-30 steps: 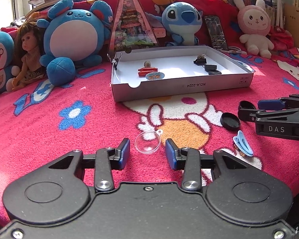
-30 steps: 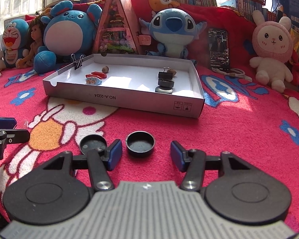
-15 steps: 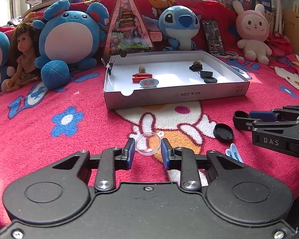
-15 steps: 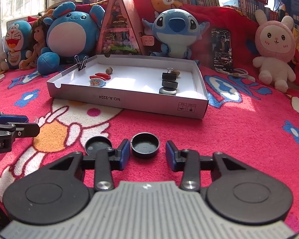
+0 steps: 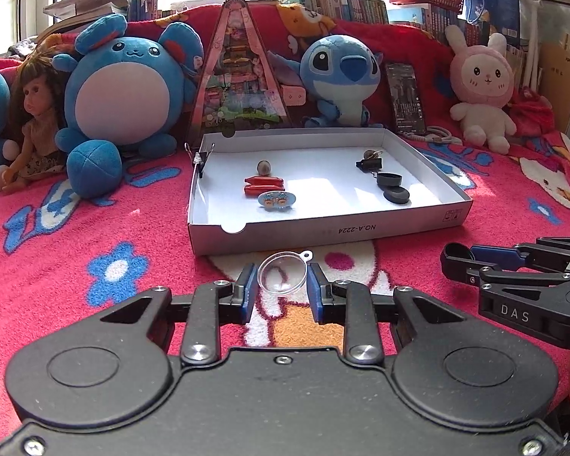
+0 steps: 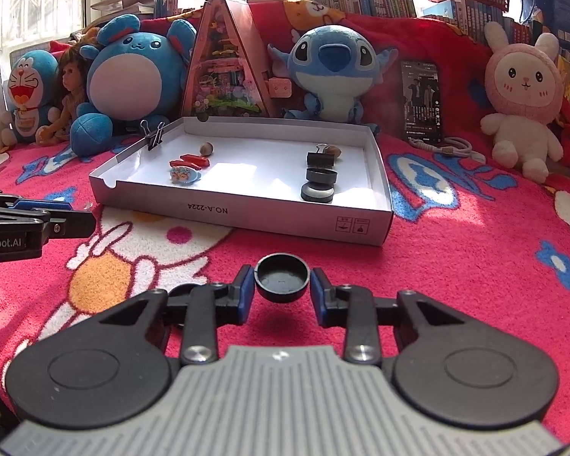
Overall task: Organize rigid objects
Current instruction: 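Grasp a black round lid with the right tool while the left tool holds the dome, then carry the clear dome and black lid over the box with both tools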
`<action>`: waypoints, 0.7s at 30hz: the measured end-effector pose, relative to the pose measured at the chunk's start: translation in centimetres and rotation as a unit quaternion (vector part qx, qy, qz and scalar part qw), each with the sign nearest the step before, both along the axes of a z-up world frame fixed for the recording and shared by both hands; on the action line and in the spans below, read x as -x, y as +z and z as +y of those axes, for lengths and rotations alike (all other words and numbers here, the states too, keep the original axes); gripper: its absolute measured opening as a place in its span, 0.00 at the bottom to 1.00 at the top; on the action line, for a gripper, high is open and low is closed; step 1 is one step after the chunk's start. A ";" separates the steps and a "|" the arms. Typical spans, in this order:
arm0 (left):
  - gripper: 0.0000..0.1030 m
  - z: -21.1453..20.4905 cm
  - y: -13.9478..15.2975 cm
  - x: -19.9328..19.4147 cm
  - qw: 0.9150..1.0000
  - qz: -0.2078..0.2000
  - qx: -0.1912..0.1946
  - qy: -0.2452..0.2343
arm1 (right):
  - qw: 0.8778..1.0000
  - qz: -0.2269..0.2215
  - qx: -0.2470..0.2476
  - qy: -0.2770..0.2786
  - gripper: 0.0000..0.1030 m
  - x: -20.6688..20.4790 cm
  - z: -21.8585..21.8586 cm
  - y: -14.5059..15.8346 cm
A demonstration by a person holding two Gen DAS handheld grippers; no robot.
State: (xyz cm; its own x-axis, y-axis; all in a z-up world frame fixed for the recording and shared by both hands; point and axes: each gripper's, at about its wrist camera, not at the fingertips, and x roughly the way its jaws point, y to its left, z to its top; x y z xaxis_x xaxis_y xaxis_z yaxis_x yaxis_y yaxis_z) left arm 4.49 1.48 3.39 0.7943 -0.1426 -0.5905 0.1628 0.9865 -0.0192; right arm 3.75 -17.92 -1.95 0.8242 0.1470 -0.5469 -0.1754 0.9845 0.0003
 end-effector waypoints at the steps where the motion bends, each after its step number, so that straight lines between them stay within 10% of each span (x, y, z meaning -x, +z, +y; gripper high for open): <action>1: 0.26 0.0 0.4 -0.4 1.000 -0.001 0.005 -0.001 | 1.000 -0.003 0.001 -0.001 0.36 -0.1 0.0 0.2; 21: 0.26 -0.6 2.3 -8.9 0.999 0.018 0.036 0.013 | 0.999 0.008 -0.014 -0.032 0.36 -6.6 -0.9 3.5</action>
State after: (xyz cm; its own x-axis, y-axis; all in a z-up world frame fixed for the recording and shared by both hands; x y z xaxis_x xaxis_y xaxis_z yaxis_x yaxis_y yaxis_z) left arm 13.38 0.85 5.67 0.7765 -0.1643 -0.6083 0.1342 0.9864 -0.0952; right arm 10.36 -18.86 1.57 0.8238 0.1089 -0.5563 -0.1110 0.9934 0.0302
